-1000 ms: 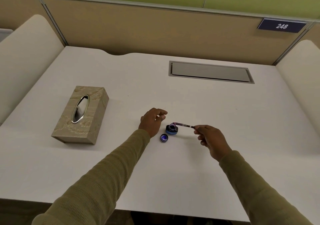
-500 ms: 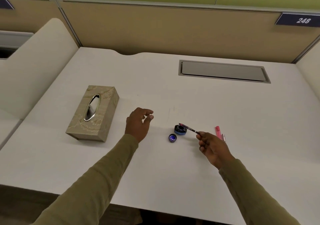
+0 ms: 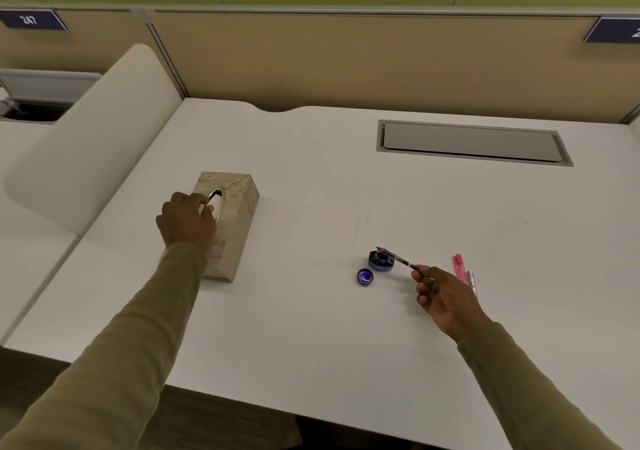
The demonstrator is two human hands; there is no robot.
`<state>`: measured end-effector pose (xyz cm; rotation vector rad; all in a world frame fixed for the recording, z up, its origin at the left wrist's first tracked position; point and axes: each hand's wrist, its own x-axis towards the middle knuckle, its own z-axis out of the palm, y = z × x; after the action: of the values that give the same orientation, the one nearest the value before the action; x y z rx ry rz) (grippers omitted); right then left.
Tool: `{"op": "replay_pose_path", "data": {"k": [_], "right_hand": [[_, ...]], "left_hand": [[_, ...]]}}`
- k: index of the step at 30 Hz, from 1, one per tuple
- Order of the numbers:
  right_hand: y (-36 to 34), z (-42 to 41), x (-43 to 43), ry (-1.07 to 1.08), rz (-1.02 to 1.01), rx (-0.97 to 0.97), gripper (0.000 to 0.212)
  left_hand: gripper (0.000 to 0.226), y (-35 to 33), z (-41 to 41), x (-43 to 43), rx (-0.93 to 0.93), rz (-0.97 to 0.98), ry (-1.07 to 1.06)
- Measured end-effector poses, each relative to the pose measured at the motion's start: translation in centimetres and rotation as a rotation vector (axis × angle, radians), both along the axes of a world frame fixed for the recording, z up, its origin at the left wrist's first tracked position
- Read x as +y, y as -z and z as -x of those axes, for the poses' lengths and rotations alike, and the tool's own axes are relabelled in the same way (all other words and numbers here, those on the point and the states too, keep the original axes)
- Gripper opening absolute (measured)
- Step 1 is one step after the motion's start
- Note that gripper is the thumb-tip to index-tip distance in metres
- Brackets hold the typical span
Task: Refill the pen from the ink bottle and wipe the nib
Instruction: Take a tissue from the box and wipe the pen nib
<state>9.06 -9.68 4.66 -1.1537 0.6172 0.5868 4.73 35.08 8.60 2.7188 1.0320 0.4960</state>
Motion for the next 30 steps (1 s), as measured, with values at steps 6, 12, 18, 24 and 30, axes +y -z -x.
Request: {"op": "replay_pose_path", "data": {"k": [6,12,18,24,30], "right_hand": [[0.1,0.1,0.0,-0.009,0.005,-0.003,0.010],[-0.2,0.3,0.0,-0.010,0.012,-0.008,0.008],[-0.2,0.3,0.1,-0.010,0.011,-0.011,0.007],[-0.2,0.3,0.3,-0.006,0.017,-0.007,0.008],[-0.1,0.5,0.2,0.001,0.008,-0.006,0.009]], "left_hand": [[0.031,0.3,-1.3,1.8,0.102,0.022,0.058],[0.028,0.5,-2.7,2.0,0.203,-0.033,0.078],[0.027,0.2,-3.7,1.9,0.255,-0.022,0.007],[0.017,0.1,-3.7,1.9,0.194,0.051,-0.044],[0.009,-0.8,-2.9,2.5,-0.111,0.449,-0.122]]}}
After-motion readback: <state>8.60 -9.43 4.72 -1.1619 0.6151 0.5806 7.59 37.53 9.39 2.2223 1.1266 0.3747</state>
